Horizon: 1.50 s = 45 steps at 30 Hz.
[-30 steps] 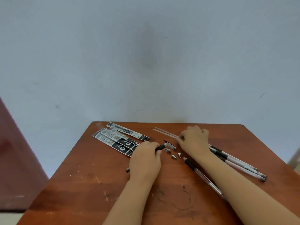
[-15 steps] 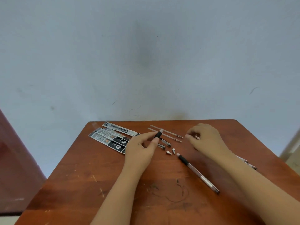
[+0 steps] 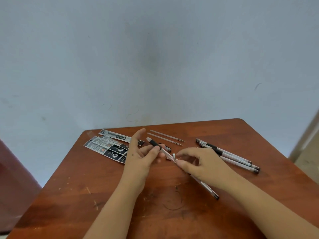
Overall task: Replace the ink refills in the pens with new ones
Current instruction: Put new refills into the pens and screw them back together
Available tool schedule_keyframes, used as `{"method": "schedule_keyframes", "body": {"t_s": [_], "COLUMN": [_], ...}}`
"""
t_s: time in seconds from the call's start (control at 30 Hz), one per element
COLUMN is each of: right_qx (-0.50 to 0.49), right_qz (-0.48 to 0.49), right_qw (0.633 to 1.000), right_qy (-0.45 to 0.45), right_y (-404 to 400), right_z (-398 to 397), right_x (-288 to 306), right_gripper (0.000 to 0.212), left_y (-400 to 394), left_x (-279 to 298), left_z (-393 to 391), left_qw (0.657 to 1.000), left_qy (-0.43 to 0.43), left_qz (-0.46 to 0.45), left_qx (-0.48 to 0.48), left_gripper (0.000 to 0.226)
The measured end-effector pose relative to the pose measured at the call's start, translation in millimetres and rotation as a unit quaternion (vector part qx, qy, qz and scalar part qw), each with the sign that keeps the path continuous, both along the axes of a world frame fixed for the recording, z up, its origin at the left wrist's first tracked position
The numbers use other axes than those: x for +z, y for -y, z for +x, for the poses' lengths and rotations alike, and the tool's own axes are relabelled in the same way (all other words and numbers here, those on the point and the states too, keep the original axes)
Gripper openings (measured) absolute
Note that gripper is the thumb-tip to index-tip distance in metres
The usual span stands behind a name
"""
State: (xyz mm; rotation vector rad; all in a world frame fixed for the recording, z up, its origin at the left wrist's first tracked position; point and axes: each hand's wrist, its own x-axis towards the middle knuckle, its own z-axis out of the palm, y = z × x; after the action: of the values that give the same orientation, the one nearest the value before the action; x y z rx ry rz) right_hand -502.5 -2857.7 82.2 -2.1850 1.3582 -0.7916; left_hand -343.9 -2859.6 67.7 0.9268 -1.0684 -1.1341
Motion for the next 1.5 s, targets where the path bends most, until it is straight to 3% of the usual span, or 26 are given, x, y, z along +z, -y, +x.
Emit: {"method": "schedule_keyframes", "body": {"t_s": [0.13,0.23,0.37,0.5,0.6,0.67,0.77,0.9,1.1,1.37,1.5], "right_qx": [-0.001,-0.011,-0.017,-0.029,-0.027,-0.027,-0.024,-0.029,-0.042,-0.064,-0.082], "right_qz": [0.035,0.051,0.077,0.047,0.039,0.014,0.005,0.021,0.049,0.062,0.037], "right_qw": [0.999,0.999,0.997,0.998,0.997,0.993,0.987,0.977,0.96,0.957,0.97], "right_qy": [0.002,0.01,0.007,-0.026,-0.06,-0.113,-0.161,-0.212,-0.273,-0.275,-0.227], "right_y": [-4,-4,-3,-4,-6,-7,-9,-8,-9,-5,-5], "right_z": [0,-6,-7,-4,-2,-2,1,5,7,7,-2], "right_x": [4,7,8,3,3,4,4,0,-1,-2,6], "right_gripper": [0.023,0.018,0.015,0.018,0.017,0.02,0.021,0.019,0.024,0.025,0.027], "left_y": [1,3,5,7,8,9,11,13,12,12,11], "left_x": [-1,-4,-7,-12,-13,-12,-14,-19,-20,-19,-19], "left_z": [-1,0,1,0,3,8,12,11,9,8,8], "left_qw": [0.998,0.998,0.993,0.987,0.967,0.925,0.824,0.708,0.665,0.661,0.666], "left_qy": [-0.043,0.052,0.107,0.158,0.249,0.375,0.566,0.702,0.738,0.74,0.736], "left_qz": [0.033,0.033,0.015,0.036,0.044,0.016,-0.008,0.023,0.054,0.061,0.063], "left_qx": [-0.016,0.02,0.04,0.012,0.024,0.055,0.019,-0.073,-0.103,-0.105,-0.101], "left_gripper": [0.03,0.025,0.025,0.023,0.016,0.028,0.055,0.064,0.059,0.059,0.059]}}
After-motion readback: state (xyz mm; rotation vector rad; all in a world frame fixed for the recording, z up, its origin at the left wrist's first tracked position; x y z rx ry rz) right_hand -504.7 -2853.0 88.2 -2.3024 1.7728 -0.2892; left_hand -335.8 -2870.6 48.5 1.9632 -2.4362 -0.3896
